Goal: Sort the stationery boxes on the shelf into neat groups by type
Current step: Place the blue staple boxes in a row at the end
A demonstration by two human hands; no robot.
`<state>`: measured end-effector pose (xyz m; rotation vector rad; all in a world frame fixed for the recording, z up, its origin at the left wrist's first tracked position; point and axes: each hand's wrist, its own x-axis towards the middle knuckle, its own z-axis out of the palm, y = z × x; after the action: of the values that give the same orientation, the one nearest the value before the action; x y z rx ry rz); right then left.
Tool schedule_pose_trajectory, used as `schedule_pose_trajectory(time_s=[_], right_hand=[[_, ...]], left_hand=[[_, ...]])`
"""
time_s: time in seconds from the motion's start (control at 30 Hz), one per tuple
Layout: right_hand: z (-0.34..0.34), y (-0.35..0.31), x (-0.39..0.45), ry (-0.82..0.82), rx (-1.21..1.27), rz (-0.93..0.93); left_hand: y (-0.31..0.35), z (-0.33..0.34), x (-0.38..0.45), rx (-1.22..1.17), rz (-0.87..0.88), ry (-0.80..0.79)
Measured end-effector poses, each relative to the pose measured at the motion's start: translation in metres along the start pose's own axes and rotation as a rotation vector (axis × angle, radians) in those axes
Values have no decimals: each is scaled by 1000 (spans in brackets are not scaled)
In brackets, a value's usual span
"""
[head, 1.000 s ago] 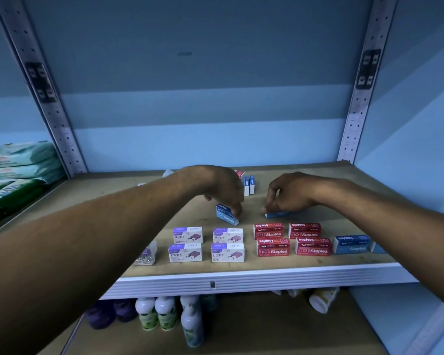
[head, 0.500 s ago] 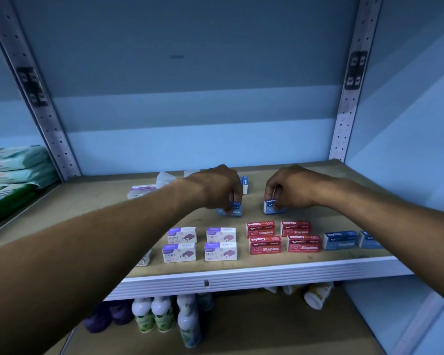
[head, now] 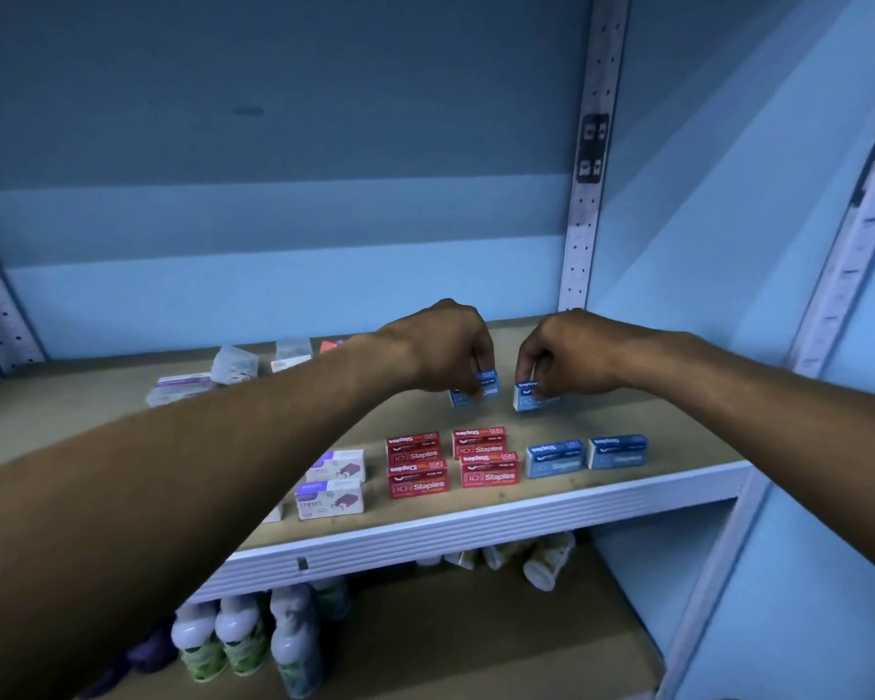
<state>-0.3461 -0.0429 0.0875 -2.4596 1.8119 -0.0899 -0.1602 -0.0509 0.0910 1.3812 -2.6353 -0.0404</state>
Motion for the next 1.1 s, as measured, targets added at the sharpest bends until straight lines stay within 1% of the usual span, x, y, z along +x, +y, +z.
schedule_pose_trajectory(time_s=[0.2, 0.33, 0.5, 0.6, 0.83, 0.97, 1.1], right_hand=[[-1, 27, -21, -1, 26, 19], [0, 35, -27, -36, 9, 45], [1, 40, -31, -55, 17, 59], [3, 43, -32, -60, 18, 61], [10, 45, -30, -71, 8, 72], [5, 45, -30, -116, 8, 107], [-4, 41, -27, -77, 62, 114]], left_hand=[[29, 10, 19, -14, 30, -81], [41, 18, 26, -21, 48, -113], [53, 24, 30, -6, 74, -107], [56, 31, 32, -28, 70, -124], [56, 39, 31, 5, 69, -142], [53, 32, 27, 2, 52, -106], [44, 21, 16, 33, -9, -42]])
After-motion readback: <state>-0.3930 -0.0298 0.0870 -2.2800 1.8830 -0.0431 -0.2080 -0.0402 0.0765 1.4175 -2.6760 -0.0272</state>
